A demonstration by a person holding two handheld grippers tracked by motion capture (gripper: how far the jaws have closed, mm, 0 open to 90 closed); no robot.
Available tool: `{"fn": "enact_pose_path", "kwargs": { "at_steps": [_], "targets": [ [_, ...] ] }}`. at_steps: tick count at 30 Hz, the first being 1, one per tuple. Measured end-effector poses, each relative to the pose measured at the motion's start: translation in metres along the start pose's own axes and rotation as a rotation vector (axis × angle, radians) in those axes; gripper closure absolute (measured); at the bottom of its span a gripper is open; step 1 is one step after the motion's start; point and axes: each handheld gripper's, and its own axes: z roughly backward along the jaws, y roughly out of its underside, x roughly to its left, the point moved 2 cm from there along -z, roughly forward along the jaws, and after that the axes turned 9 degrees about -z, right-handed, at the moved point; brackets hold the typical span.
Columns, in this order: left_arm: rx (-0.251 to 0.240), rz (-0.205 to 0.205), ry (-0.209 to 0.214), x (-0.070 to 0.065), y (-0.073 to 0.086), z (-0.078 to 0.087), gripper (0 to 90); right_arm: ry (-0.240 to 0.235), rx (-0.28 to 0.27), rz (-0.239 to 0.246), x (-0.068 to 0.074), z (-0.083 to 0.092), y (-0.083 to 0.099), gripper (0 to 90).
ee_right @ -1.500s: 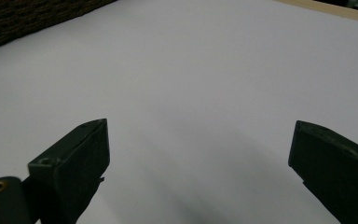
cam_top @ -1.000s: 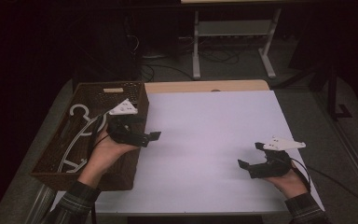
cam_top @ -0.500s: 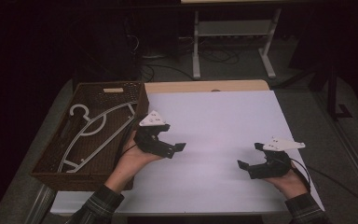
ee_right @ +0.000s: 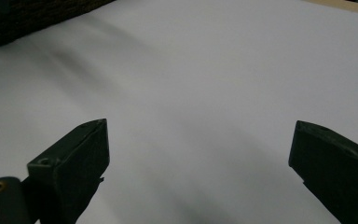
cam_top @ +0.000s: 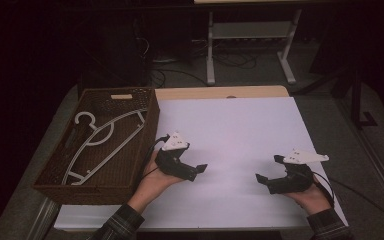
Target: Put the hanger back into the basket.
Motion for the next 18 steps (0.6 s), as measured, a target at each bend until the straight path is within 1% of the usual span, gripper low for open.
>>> {"fn": "enact_pose_path", "kwargs": {
  "at_steps": [3, 7, 9, 12, 15, 17, 18],
  "targets": [
    [-0.002, 0.008, 0.000, -0.001, 0.010, -0.003, 6.1, 0.003, 0.006, -0.005, 0.000, 0.002, 0.005, 4.4],
    [-0.010, 0.009, -0.011, -0.002, 0.023, -0.003, 6.1, 0.009, 0.002, -0.009, -0.001, 0.003, 0.007, 4.2],
    [-0.009, 0.010, -0.009, -0.003, 0.027, -0.003, 6.0, 0.000, 0.004, -0.002, -0.001, 0.001, 0.008, 4.1],
    [0.000, 0.011, -0.010, -0.002, 0.030, -0.003, 4.6, -0.005, 0.016, 0.015, 0.001, -0.002, 0.009, 3.5],
    [-0.006, 0.016, -0.014, -0.001, 0.031, -0.002, 3.0, -0.009, 0.018, 0.021, 0.001, -0.003, 0.009, 3.1],
    [-0.008, 0.023, -0.001, -0.001, 0.031, -0.001, 1.7, -0.010, 0.012, 0.021, 0.001, -0.002, 0.008, 3.1],
    [0.009, 0.019, 0.006, -0.002, 0.031, -0.002, 0.1, -0.011, 0.007, 0.021, 0.001, -0.002, 0.008, 3.1]
  ]
}}
